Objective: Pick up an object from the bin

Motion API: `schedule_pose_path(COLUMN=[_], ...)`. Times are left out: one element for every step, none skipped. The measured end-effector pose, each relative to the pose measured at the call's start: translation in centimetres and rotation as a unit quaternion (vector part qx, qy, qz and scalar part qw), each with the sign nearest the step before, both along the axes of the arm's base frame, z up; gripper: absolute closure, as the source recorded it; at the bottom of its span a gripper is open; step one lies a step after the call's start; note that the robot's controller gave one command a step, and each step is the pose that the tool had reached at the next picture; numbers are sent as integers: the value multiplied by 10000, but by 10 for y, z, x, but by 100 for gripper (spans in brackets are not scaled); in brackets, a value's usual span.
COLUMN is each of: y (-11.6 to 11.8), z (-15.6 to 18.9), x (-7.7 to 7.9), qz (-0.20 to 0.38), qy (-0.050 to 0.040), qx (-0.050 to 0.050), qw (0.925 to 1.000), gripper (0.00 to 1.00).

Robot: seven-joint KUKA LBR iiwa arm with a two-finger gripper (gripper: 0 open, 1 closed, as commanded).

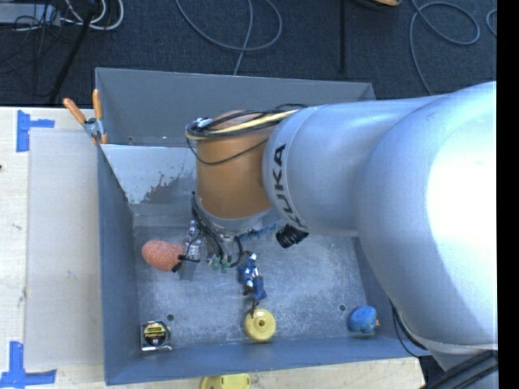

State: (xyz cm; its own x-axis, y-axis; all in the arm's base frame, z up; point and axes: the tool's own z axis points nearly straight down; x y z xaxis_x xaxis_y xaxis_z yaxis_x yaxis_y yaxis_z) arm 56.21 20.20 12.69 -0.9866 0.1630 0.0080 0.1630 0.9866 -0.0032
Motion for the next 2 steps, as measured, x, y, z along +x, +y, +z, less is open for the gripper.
schedule_pose_path(y=[7, -48], z=[18, 137], x=[18, 19], qz=[72, -87], qy=[-111, -69], qx=[34, 14], qw=[9999, 9999], gripper=[100, 100])
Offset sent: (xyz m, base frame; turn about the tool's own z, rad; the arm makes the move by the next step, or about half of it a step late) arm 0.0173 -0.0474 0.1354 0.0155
